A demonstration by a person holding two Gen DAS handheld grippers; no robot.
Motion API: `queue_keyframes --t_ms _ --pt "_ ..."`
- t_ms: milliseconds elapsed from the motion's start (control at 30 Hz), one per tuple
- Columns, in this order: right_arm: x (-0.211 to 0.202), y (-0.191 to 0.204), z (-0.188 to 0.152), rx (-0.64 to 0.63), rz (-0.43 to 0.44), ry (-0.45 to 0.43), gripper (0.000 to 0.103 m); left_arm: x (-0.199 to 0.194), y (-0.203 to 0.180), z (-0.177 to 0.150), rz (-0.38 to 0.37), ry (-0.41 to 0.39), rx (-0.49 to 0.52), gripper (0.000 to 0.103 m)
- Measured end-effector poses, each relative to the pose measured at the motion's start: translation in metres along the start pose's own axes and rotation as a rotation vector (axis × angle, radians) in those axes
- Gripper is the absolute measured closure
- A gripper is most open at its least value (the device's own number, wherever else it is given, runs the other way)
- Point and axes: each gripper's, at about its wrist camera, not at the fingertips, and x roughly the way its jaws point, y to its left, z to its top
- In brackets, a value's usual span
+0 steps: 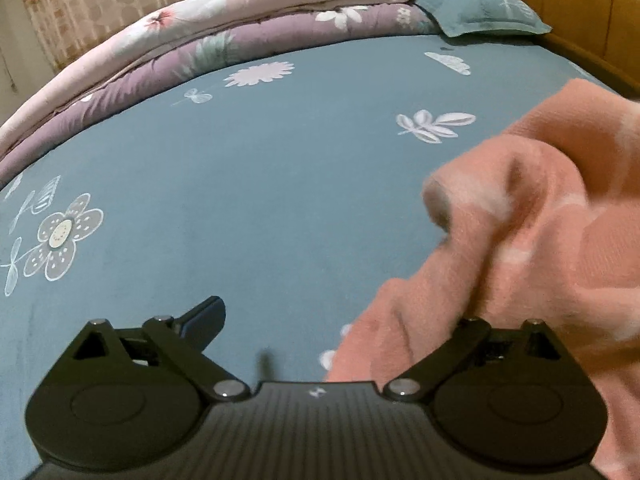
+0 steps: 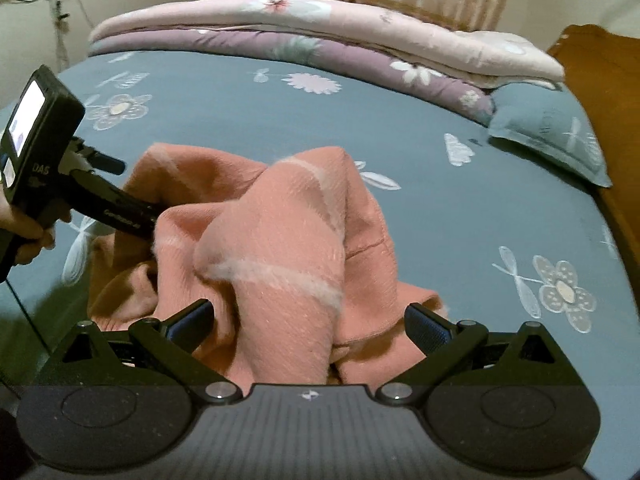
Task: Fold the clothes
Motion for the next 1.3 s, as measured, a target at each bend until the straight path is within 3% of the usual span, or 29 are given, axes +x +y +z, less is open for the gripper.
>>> queue_keyframes --t_ms 267,433,967,1167,1300 --pt "0.000 0.006 0.011 0.028 -0.077 -0.005 0.000 0.023 0.036 0.011 0.047 -0.017 0.003 0.009" --pt "0.000 0.012 0.012 0.017 -0.087 0.004 0.000 0.018 0.050 0.011 -0.074 -0.010 -0.031 0.011" --pt "0.004 0.033 0.023 -0.068 -0.062 -0.003 0.000 0.026 -0.001 -0.009 -0.148 -0.059 0.177 0.009" --pt "0.003 0.026 0.019 -0.027 -0.097 0.001 0.000 0.020 0.029 -0.007 -0.057 -0.155 0.027 0.009" --pt "0.003 0.021 0.017 0.003 -0.122 0.005 0.000 0.024 0.062 -0.004 0.048 -0.147 -0.065 0.010"
